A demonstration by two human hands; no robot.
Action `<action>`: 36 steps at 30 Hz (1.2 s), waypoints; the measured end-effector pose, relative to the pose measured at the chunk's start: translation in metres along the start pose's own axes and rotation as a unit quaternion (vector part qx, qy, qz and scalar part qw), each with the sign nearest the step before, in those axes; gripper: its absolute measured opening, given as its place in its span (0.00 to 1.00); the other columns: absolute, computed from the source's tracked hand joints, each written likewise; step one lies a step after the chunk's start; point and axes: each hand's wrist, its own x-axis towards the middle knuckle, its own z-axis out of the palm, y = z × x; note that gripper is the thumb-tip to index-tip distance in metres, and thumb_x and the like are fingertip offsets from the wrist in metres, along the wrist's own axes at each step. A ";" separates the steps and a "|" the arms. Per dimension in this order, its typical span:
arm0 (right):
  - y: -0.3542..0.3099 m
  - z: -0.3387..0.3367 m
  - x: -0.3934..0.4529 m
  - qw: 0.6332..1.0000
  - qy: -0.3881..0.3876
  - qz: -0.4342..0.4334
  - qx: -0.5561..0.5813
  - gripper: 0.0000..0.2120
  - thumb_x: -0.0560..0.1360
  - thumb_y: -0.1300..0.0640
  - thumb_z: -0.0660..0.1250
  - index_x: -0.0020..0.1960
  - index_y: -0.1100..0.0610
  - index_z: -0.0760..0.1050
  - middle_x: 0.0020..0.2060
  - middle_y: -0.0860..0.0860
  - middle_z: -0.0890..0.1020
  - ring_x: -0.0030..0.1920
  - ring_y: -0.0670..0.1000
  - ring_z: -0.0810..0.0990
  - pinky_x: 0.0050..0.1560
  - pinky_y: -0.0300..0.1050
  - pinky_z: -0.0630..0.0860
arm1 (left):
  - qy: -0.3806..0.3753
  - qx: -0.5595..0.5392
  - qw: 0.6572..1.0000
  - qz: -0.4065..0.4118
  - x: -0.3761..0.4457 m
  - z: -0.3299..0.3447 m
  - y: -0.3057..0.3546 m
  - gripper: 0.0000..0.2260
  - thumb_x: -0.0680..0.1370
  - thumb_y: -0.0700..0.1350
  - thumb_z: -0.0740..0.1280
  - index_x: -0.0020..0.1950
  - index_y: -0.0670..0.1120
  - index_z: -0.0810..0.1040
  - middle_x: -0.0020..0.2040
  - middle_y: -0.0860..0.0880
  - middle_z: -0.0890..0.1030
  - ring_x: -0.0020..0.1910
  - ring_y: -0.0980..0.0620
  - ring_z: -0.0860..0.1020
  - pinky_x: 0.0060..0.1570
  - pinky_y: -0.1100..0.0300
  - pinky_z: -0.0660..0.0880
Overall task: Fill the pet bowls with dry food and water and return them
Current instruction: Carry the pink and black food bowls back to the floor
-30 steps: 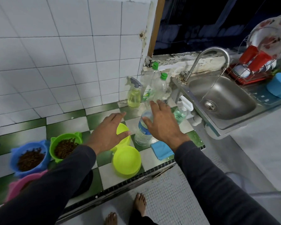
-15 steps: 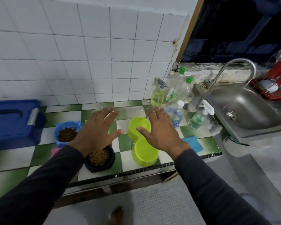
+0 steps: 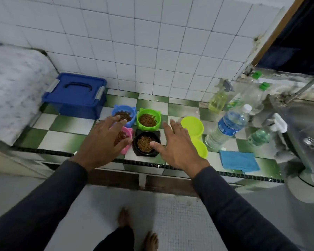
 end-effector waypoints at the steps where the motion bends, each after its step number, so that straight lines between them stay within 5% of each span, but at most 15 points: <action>1: -0.006 0.004 -0.002 1.000 -0.001 -0.003 0.004 0.41 0.78 0.30 0.56 0.82 0.53 0.52 0.81 0.59 0.53 0.81 0.59 0.49 0.80 0.60 0.49 | -0.003 -0.006 1.000 -0.008 -0.006 -0.001 -0.005 0.35 0.77 0.69 0.56 0.77 0.49 0.71 0.74 0.44 0.73 0.71 0.41 0.71 0.70 0.42 0.70; 12: -0.045 0.047 0.014 0.995 -0.024 0.046 0.080 0.40 0.78 0.33 0.61 0.81 0.56 0.55 0.78 0.59 0.61 0.77 0.59 0.59 0.78 0.54 0.60 | 0.004 -0.063 0.995 -0.082 -0.018 0.036 -0.070 0.27 0.80 0.64 0.64 0.76 0.54 0.70 0.70 0.48 0.75 0.68 0.47 0.71 0.63 0.50 0.72; 20: -0.049 0.094 0.035 0.979 -0.039 0.148 0.131 0.40 0.79 0.36 0.62 0.81 0.58 0.55 0.75 0.60 0.65 0.74 0.60 0.64 0.74 0.54 0.65 | -0.045 -0.106 0.986 -0.118 -0.007 0.076 -0.110 0.26 0.81 0.61 0.65 0.75 0.50 0.71 0.68 0.44 0.75 0.66 0.45 0.72 0.62 0.50 0.72; 25: -0.042 0.117 0.047 0.954 -0.031 0.234 0.186 0.36 0.79 0.40 0.65 0.78 0.59 0.61 0.70 0.61 0.70 0.71 0.61 0.68 0.71 0.52 0.68 | -0.058 -0.156 0.974 -0.156 -0.001 0.098 -0.122 0.20 0.81 0.58 0.66 0.69 0.49 0.77 0.60 0.45 0.78 0.59 0.45 0.76 0.53 0.56 0.71; 27: -0.038 0.126 0.054 0.944 -0.031 0.261 0.199 0.32 0.79 0.40 0.66 0.74 0.60 0.66 0.67 0.61 0.73 0.68 0.61 0.71 0.68 0.52 0.70 | -0.026 -0.190 0.960 -0.205 0.004 0.106 -0.123 0.17 0.81 0.57 0.67 0.62 0.48 0.80 0.54 0.46 0.81 0.54 0.44 0.78 0.47 0.57 0.71; 30: -0.028 0.139 0.061 0.931 -0.036 0.296 0.210 0.30 0.80 0.41 0.65 0.71 0.62 0.67 0.65 0.63 0.73 0.66 0.63 0.72 0.65 0.52 0.70 | -0.014 -0.234 0.920 -0.315 0.012 0.120 -0.122 0.24 0.81 0.56 0.69 0.71 0.43 0.77 0.60 0.41 0.82 0.58 0.42 0.79 0.55 0.54 0.71; 36: -0.008 0.167 0.073 0.893 -0.037 0.376 0.244 0.29 0.81 0.43 0.65 0.71 0.64 0.68 0.66 0.64 0.73 0.65 0.64 0.71 0.62 0.49 0.69 | -0.018 -0.287 0.868 -0.404 0.027 0.141 -0.120 0.27 0.80 0.55 0.71 0.74 0.41 0.75 0.62 0.40 0.83 0.59 0.42 0.80 0.62 0.49 0.74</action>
